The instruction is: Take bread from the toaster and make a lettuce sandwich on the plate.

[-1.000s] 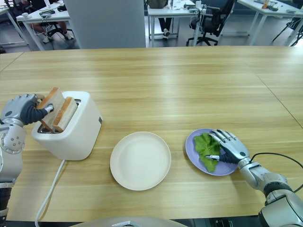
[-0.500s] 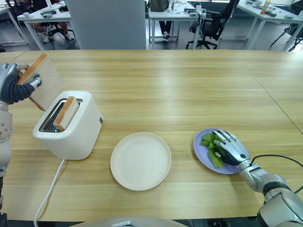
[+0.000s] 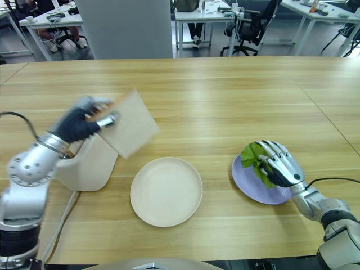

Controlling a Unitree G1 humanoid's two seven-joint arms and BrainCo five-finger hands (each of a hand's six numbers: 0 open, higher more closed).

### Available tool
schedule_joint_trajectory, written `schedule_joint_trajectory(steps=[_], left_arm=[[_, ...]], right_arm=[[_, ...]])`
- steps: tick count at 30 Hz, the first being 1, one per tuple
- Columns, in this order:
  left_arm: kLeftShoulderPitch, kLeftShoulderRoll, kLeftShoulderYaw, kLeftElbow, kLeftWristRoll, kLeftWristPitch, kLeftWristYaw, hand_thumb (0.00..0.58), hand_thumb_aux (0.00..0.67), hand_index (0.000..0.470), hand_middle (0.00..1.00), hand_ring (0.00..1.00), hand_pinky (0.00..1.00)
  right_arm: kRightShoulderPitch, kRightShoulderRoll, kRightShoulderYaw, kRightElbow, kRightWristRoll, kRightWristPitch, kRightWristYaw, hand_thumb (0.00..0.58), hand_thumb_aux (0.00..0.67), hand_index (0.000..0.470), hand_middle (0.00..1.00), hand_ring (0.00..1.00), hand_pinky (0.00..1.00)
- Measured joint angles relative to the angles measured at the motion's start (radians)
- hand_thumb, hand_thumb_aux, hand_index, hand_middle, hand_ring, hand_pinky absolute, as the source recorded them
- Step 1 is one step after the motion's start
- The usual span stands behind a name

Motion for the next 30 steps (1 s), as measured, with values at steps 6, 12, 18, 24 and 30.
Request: schedule_joint_trajectory(steps=[6,12,18,24,30], left_arm=[[0.033,-0.031,-0.207,0.148,-0.012,-0.042,-0.098,0.58,0.67,0.46,1.0,1.0,1.0],[0.005,-0.051,-0.342,0.37,0.068,-0.143,-0.106,0.58,0.67,0.46,1.0,1.0,1.0],[-0.095,-0.06,-0.409,0.589,0.209,-0.273,-0.027,0.58,0.67,0.46,1.0,1.0,1.0],[-0.15,-0.055,-0.461,0.684,0.424,-0.402,0.159,0.0,0.0,0.0,0.67,0.67,0.67],[-0.188,-0.023,-0.465,0.645,0.622,-0.469,0.326,0.0,0.0,0.0,0.0,0.0,0.0]], right_arm=[[0.015,-0.035,-0.056,-0.191,0.029,-0.047,0.027,0.58,0.67,0.46,0.0,0.0,0.0],[0.063,-0.055,-0.129,-0.422,0.075,-0.083,0.147,0.58,0.67,0.46,0.0,0.0,0.0],[0.114,0.005,-0.162,-0.666,0.145,-0.109,0.362,0.58,0.67,0.46,0.0,0.0,0.0],[0.144,0.096,-0.153,-0.788,0.203,-0.136,0.592,0.58,0.67,0.46,0.0,0.0,0.0],[0.143,0.198,-0.108,-0.768,0.199,-0.169,0.75,0.58,0.67,0.46,0.0,0.0,0.0]])
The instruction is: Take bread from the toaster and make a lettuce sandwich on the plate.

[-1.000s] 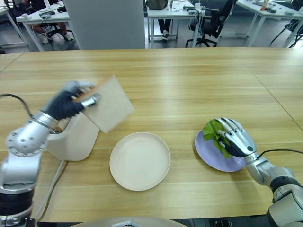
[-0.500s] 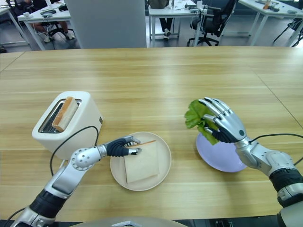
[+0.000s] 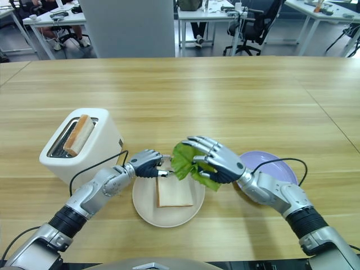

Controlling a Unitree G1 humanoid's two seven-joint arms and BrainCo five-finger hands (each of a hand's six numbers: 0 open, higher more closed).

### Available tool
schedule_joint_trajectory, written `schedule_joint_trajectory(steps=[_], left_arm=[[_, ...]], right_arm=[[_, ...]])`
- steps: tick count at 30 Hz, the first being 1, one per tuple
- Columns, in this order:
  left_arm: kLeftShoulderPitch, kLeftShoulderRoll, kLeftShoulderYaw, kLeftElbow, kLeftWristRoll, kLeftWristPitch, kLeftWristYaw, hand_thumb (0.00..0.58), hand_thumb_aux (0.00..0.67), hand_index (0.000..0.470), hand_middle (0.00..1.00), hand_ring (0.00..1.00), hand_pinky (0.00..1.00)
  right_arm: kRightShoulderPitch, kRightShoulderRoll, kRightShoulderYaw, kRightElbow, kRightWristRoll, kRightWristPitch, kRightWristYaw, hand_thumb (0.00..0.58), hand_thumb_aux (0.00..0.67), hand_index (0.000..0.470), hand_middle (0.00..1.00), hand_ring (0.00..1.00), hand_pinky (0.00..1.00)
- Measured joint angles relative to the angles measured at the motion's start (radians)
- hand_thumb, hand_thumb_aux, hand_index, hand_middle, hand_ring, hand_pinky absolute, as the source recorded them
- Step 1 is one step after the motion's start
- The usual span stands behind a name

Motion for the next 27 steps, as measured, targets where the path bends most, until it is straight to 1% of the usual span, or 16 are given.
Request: schedule_joint_trajectory(steps=[3,6,11,19,22,27], left_arm=[[0.01,0.033,0.012,-0.079,0.063,-0.005,0.038,0.0,0.0,0.0,0.0,0.0,0.0],[0.038,0.078,0.064,-0.179,0.111,0.001,0.072,0.0,0.0,0.0,0.0,0.0,0.0],[0.106,0.153,0.213,-0.35,0.118,0.014,0.08,0.0,0.0,0.0,0.0,0.0,0.0],[0.211,0.205,0.414,-0.532,0.069,0.038,0.026,0.0,0.0,0.0,0.0,0.0,0.0],[0.245,0.206,0.51,-0.59,0.058,0.083,-0.005,0.0,0.0,0.0,0.0,0.0,0.0],[0.328,0.179,0.655,-0.599,0.069,0.219,-0.044,0.0,0.0,0.0,0.0,0.0,0.0]], right_arm=[[-0.023,0.038,0.022,0.048,-0.014,-0.011,0.033,0.58,0.67,0.46,0.0,0.0,0.0],[-0.055,0.07,0.039,0.109,-0.043,-0.026,0.05,0.58,0.67,0.46,0.0,0.0,0.0],[-0.096,0.123,0.082,0.207,-0.096,-0.038,0.062,0.58,0.67,0.46,0.0,0.0,0.0],[-0.159,0.186,0.126,0.3,-0.157,-0.048,0.053,0.58,0.67,0.46,0.0,0.0,0.0],[-0.177,0.213,0.146,0.319,-0.175,-0.05,0.04,0.58,0.67,0.46,0.0,0.0,0.0],[-0.214,0.236,0.173,0.347,-0.228,-0.042,-0.011,0.58,0.67,0.46,0.0,0.0,0.0]])
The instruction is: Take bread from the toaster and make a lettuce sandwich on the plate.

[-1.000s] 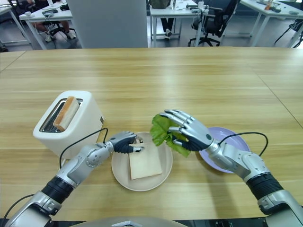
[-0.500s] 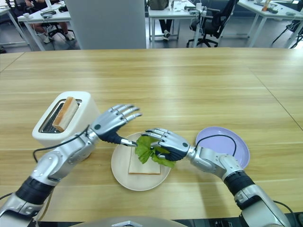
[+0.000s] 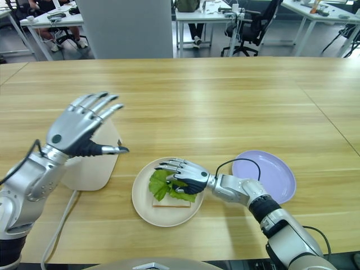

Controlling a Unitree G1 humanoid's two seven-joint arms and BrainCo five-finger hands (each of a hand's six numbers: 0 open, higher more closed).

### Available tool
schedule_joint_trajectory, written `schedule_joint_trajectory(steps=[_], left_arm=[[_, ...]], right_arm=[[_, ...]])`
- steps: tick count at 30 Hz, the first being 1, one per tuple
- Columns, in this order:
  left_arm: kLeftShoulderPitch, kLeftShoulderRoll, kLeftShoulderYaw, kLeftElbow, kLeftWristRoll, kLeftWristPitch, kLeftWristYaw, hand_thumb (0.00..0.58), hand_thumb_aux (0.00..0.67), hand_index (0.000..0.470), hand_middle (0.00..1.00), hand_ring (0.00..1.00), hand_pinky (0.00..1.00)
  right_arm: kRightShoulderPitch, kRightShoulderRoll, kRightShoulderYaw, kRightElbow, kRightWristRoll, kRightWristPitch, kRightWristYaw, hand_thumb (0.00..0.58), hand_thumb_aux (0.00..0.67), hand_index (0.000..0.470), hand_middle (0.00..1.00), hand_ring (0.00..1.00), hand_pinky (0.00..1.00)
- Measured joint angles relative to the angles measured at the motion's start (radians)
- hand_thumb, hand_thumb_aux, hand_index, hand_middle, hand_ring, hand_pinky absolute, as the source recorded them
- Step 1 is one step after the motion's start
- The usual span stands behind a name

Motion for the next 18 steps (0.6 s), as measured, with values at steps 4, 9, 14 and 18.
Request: schedule_joint_trajectory(steps=[4,9,14,18], left_arm=[[0.016,-0.008,0.048,0.054,0.044,0.112,-0.03,0.0,0.0,0.0,0.0,0.0,0.0],[0.033,-0.008,0.053,0.122,0.105,0.234,-0.102,0.0,0.0,0.0,0.0,0.0,0.0],[0.047,0.0,0.016,0.177,0.176,0.309,-0.154,0.0,0.0,0.0,0.0,0.0,0.0],[0.022,0.004,-0.014,0.195,0.194,0.338,-0.177,0.023,0.013,0.009,0.0,0.0,0.0]], right_arm=[[-0.001,0.0,0.01,0.006,-0.028,0.033,-0.043,0.523,0.46,0.316,0.0,0.0,0.0],[-0.001,-0.003,0.016,0.008,-0.049,0.06,-0.064,0.148,0.092,0.063,0.0,0.0,0.0],[-0.001,-0.007,0.017,0.008,-0.053,0.07,-0.07,0.0,0.0,0.0,0.0,0.0,0.0],[-0.001,-0.011,0.017,0.006,-0.053,0.074,-0.07,0.0,0.0,0.0,0.0,0.0,0.0]])
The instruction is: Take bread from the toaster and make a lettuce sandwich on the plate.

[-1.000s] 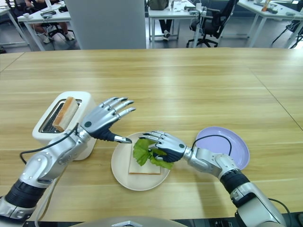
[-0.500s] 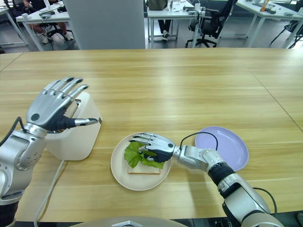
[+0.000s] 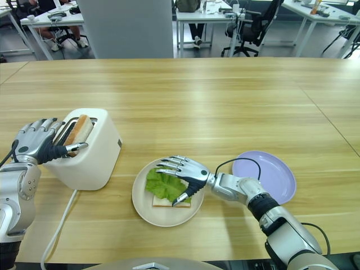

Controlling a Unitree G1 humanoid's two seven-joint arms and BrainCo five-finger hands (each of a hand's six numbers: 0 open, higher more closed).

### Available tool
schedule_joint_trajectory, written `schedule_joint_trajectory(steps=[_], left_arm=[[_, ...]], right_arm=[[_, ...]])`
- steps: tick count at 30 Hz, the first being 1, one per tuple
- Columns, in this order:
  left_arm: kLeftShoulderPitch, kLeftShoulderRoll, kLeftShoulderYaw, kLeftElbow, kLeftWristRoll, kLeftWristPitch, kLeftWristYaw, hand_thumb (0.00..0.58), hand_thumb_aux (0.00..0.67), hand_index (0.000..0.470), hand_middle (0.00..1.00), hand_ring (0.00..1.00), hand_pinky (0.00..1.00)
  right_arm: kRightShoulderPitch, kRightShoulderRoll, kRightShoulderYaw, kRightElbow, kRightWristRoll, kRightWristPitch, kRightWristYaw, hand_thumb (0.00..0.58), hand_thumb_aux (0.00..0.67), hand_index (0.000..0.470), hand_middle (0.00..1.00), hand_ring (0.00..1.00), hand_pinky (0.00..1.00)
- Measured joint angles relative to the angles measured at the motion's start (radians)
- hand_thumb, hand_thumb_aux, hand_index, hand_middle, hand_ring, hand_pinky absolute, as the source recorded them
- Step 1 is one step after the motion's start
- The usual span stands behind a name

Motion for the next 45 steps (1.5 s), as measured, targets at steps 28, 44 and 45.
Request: schedule_joint_trajectory(steps=[28,44,45], left_arm=[[-0.349,0.045,0.111,-0.095,-0.388,-0.249,0.237,0.58,0.67,0.46,1.0,1.0,1.0],[-0.353,-0.203,-0.268,0.224,-1.086,-0.167,-0.399,0.58,0.67,0.46,1.0,1.0,1.0],[-0.351,-0.225,-0.299,0.243,-1.098,-0.157,-0.421,0.58,0.67,0.46,1.0,1.0,1.0]], right_arm=[[0.184,-0.175,-0.227,-0.442,0.114,0.01,0.014,0.0,0.0,0.0,0.0,0.0,0.0],[0.353,-0.235,-0.307,-0.828,-0.161,0.011,-0.112,0.0,0.0,0.0,0.0,0.0,0.0],[0.356,-0.235,-0.3,-0.828,-0.163,0.008,-0.112,0.0,0.0,0.0,0.0,0.0,0.0]])
